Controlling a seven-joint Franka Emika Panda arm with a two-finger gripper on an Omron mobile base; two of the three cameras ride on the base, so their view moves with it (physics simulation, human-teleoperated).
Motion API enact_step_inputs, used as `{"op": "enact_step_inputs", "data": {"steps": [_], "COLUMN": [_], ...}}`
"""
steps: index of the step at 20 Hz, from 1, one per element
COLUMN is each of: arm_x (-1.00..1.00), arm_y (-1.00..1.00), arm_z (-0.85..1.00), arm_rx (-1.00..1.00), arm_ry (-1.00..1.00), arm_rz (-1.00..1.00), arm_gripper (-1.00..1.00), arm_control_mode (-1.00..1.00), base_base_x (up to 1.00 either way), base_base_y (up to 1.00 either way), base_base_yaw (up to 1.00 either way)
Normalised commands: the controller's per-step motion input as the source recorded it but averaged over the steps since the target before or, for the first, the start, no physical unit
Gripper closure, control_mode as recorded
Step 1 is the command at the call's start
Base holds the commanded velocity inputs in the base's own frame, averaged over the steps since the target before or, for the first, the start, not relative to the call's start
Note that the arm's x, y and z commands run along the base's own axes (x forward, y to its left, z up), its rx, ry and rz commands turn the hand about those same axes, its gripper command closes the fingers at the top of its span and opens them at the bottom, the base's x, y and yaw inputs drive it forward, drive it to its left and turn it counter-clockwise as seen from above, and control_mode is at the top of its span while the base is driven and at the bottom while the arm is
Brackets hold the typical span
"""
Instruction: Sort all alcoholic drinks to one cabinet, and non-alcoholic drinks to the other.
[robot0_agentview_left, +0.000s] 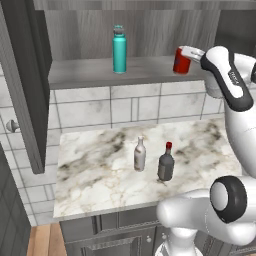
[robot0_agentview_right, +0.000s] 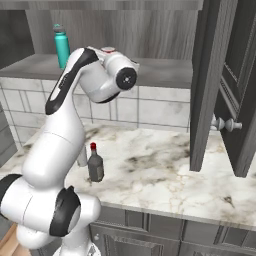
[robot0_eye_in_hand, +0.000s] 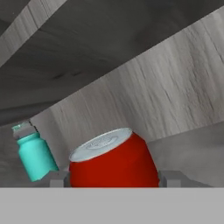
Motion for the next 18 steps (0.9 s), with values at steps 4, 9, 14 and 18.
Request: {"op": "enact_step_inputs", "data": {"steps": [4, 9, 14, 18], "arm_x": [0.41, 0.40, 0.34, 0.27], "arm_y": [0.00, 0.00, 0.00, 0.00], "arm_z": [0.00, 0.00, 0.00, 0.00], "arm_rx": [0.00, 0.00, 0.00, 0.00], "arm_ry": [0.00, 0.00, 0.00, 0.00], "arm_rz": [-0.01, 0.00, 0.00, 0.00], "arm_gripper": [1.00, 1.00, 1.00, 1.00], "arm_control_mode": [-1.00, -1.00, -1.00, -1.00], "base_base_x": [0.00, 0.00, 0.00, 0.00], "base_base_y": [0.00, 0.00, 0.00, 0.00], "base_base_yaw": [0.00, 0.00, 0.00, 0.00]}}
